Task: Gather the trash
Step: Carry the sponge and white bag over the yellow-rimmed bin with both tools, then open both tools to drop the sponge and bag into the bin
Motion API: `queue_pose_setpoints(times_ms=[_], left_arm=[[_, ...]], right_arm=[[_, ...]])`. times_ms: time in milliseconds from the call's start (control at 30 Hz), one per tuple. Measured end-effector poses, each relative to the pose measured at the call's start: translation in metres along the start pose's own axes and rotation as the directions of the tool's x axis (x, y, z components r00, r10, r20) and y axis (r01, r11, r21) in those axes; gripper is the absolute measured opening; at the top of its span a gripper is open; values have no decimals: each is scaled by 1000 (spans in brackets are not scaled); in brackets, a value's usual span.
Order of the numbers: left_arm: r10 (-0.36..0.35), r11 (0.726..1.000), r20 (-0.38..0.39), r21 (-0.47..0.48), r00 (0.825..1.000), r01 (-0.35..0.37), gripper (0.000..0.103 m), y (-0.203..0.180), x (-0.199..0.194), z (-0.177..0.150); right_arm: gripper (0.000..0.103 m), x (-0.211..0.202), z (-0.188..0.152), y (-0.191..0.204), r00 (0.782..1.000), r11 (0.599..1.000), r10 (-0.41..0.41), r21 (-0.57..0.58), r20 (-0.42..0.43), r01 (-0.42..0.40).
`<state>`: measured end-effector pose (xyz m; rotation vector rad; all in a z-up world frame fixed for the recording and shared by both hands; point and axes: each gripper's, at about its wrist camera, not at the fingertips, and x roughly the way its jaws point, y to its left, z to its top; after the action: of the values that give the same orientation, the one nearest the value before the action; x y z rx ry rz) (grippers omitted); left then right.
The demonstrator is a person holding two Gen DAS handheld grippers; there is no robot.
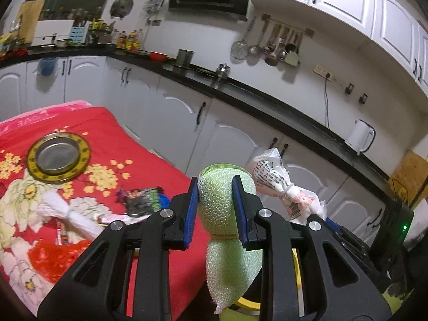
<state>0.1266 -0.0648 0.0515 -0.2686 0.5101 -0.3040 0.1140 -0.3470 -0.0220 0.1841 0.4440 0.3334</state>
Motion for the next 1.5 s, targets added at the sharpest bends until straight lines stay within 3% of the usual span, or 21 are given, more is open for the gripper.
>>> queue_pose_setpoints(times_ms=[400,800,1367,1400,1467,1500], left_arm=[[-28,1000,-39,10,999,28,19,-27,44,-25],[-32,998,-123,49,992,38,19,-52,97,-54],[-66,997,-273,21,960,75,22,-60,155,-84],[-71,997,-277,11,958,77,24,-59,156,-85],[-76,997,-279,0,957,79,41,-57,157,-85],[-79,997,-277,-3,958,82,44,-56,157,-86]], right_arm=[[33,-20,-24,-39,993,994,-106,23,-54,107],[34,-28,-53,-77,971,977,-190,65,-146,201],[43,-5,-83,-106,946,961,-149,181,-289,207],[43,-5,-83,-107,944,960,-155,180,-290,213],[47,-7,-83,-107,944,959,-166,178,-284,222],[49,-8,-82,-109,944,956,-174,181,-279,230]])
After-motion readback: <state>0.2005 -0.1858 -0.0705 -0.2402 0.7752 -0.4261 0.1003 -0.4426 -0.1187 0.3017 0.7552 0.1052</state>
